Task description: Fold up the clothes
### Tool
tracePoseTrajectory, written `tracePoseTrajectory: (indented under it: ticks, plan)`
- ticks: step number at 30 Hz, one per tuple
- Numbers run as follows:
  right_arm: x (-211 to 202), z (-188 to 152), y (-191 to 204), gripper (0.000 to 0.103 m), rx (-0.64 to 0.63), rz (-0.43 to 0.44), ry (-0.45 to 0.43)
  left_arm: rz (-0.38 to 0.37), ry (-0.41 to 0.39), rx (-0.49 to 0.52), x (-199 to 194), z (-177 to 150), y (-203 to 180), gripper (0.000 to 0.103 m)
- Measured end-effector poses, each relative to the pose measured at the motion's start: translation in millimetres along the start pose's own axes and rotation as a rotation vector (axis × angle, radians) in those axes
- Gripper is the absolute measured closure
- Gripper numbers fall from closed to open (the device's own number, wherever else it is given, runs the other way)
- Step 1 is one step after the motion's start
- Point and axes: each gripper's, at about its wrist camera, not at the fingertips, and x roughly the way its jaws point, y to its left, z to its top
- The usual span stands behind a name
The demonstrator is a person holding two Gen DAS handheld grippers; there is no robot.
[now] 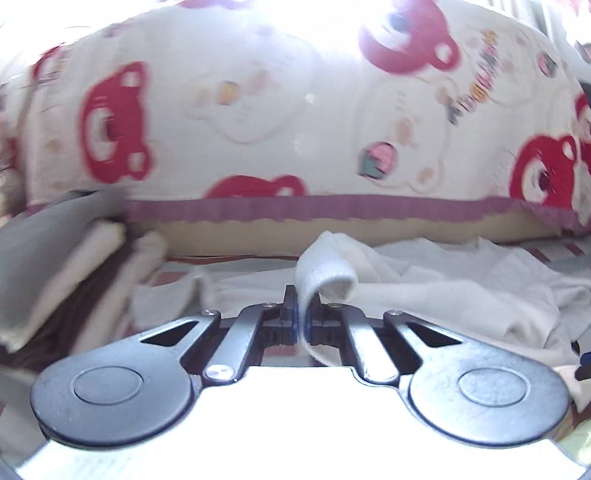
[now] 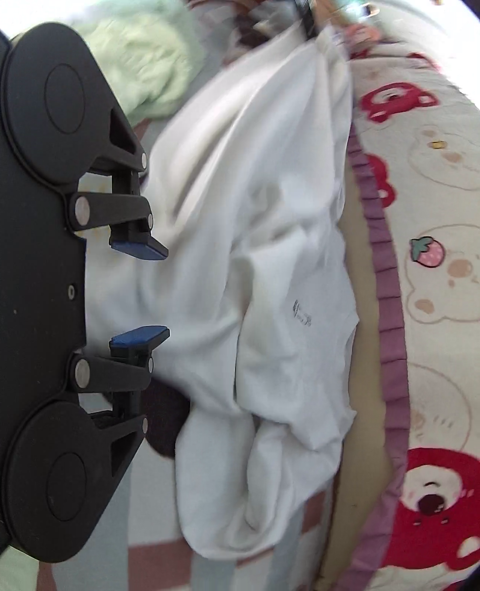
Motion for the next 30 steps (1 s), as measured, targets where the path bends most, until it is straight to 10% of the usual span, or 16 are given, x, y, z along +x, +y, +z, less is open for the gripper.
tracePoseTrajectory:
  ticks: [4, 7, 11, 15, 21, 28, 29, 30]
  plan:
    - [-2, 5, 6, 0.059, -0.011, -0.109, 0.059, 0.014, 0.080, -0.081, -9, -29, 28, 0.099]
    - [-17, 13, 11, 0.058, 0.131, 0.014, 0.074, -0.004, 0.133, -0.136, -3, -51, 32, 0.099]
    - [-20, 6, 60, 0.055, 0.006, 0.057, 0.141, 0.013, 0.156, -0.135, 9, -62, 32, 0.099]
    - [1, -11, 81, 0.056, -0.064, -0.095, 0.230, -0.021, 0.118, -0.178, 6, -58, 38, 0.099]
    - [-25, -23, 23, 0.050, 0.507, -0.048, 0.121, -0.031, 0.077, -0.067, -7, -57, 28, 0.099]
    - [14, -27, 28, 0.044, 0.310, -0.127, 0.223, -0.035, 0.162, -0.144, 8, -79, 35, 0.099]
    - [19, -26, 31, 0.046, 0.276, -0.106, 0.194, -0.031, 0.171, -0.150, 10, -81, 36, 0.099]
    - [19, -22, 35, 0.084, 0.233, -0.077, 0.151, -0.029, 0.177, -0.150, 12, -80, 37, 0.099]
